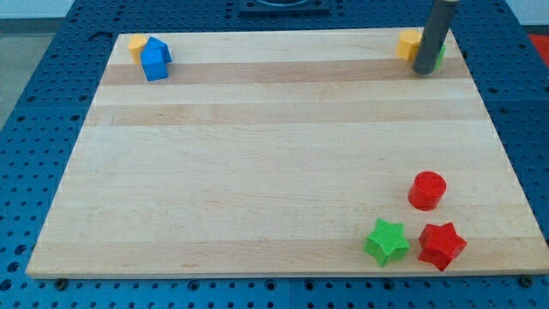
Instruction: Push the green circle and yellow hexagon towards the top center of the board
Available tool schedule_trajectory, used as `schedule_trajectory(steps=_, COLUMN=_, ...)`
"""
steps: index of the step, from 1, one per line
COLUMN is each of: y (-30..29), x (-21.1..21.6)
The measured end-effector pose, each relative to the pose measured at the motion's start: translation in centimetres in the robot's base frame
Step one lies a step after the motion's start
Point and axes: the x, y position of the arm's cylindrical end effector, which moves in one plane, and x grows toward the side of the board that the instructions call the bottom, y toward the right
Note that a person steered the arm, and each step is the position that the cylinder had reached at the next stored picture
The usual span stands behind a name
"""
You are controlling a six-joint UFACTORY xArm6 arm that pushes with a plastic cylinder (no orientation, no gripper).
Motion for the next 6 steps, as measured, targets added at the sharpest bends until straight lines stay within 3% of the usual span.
schedule_trajectory(steps=1, y=0.2, x=1.3)
schedule_trajectory(steps=2, y=4.3, x=1.0)
schedule_trajectory(steps=3, y=4.8, x=-1.8)
schedule_trajectory(steps=5, y=-1.9, x=-6.4)
schedule_trajectory(steps=6, y=4.4, x=-4.3)
